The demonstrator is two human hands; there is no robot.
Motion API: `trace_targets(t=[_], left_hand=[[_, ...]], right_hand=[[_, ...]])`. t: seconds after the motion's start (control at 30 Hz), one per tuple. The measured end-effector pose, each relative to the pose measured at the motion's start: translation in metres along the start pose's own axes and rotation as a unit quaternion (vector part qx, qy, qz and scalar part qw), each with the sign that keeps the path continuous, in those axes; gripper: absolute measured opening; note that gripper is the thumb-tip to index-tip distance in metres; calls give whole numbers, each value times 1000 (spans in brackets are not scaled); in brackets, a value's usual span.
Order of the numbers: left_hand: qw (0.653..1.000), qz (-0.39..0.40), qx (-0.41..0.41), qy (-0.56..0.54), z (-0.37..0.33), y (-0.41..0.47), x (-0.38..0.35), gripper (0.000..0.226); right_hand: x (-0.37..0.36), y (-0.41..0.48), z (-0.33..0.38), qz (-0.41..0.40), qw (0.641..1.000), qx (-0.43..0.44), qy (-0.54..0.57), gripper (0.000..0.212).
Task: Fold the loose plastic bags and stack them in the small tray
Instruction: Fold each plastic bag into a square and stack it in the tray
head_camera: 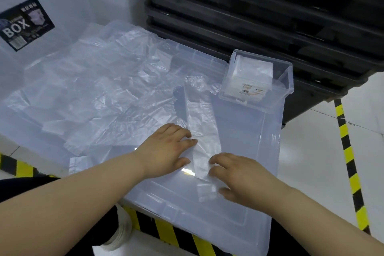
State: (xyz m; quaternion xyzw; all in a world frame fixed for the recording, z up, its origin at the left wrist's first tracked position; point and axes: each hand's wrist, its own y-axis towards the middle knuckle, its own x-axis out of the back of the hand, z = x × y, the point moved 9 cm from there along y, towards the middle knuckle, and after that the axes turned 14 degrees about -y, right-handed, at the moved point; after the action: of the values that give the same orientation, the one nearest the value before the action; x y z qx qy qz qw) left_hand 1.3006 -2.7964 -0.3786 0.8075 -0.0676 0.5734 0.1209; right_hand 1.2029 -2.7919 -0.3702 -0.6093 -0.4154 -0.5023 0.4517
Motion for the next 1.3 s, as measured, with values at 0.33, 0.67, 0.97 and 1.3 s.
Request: trace_targets(t=[0.33, 0.67, 0.97, 1.3], left_hand=[[992, 98, -8, -79, -13, -7, -14, 55], [966, 0, 51, -252, -4, -3, -3, 57], [847, -33, 288, -446, 27, -7, -20, 15], [884, -84, 294, -354, 29, -8, -7, 28]], right_hand=[[4, 7, -13, -66, 996, -50, 37, 11], [-4, 10, -58, -29, 862, -259, 435, 32], [-32, 22, -81, 3, 783, -385, 488, 24], [-32, 36, -84, 57, 794, -429, 426, 29]])
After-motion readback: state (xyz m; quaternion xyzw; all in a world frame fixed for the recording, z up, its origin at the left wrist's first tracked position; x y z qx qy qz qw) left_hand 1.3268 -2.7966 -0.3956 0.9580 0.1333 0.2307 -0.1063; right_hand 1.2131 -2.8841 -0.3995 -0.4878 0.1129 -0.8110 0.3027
